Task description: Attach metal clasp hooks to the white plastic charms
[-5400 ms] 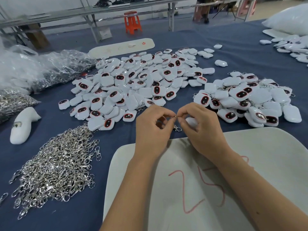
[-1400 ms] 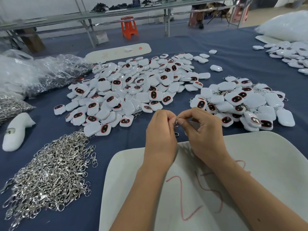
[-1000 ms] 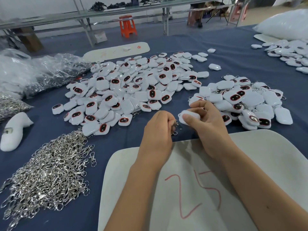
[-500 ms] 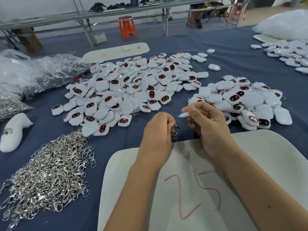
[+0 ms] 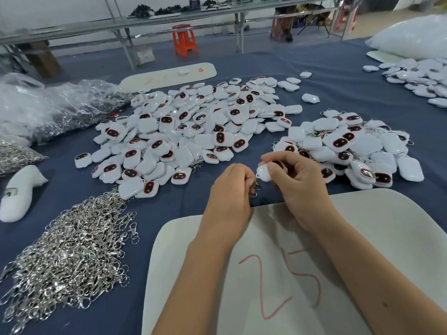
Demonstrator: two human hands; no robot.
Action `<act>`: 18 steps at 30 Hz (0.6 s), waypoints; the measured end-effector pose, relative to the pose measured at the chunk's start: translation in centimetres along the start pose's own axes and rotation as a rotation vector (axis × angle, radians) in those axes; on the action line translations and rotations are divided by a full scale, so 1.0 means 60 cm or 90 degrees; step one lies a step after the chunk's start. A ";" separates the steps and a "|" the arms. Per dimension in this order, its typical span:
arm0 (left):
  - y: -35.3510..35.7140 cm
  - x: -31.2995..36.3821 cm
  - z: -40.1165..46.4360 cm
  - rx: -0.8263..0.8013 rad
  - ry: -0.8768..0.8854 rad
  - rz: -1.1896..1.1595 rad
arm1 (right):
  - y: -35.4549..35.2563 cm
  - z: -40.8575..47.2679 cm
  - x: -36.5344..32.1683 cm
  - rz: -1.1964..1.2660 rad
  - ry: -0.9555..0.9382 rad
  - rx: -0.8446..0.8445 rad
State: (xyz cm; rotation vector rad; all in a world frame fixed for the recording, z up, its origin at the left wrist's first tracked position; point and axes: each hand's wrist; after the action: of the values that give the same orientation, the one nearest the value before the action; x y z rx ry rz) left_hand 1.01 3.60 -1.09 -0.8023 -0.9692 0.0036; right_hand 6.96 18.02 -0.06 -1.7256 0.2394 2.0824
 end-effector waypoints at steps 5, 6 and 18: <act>0.002 0.004 -0.001 0.002 -0.010 -0.012 | 0.002 -0.003 -0.008 -0.029 -0.014 0.000; 0.002 0.005 -0.001 0.002 -0.011 -0.008 | 0.003 -0.004 -0.009 -0.032 -0.014 0.001; 0.009 0.020 0.002 0.016 -0.091 0.091 | 0.008 -0.007 -0.005 -0.109 -0.026 0.023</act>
State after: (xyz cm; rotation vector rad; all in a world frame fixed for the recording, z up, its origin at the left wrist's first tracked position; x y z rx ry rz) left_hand 1.80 4.48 -0.54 -0.8547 -1.0419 0.1984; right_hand 7.19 17.37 0.05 -1.6201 0.1113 1.9753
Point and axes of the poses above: each hand's wrist, its own z-axis towards the middle knuckle, its own y-axis out of the palm, x = y × z, and after that the axes turned 9 degrees about -x, right-handed
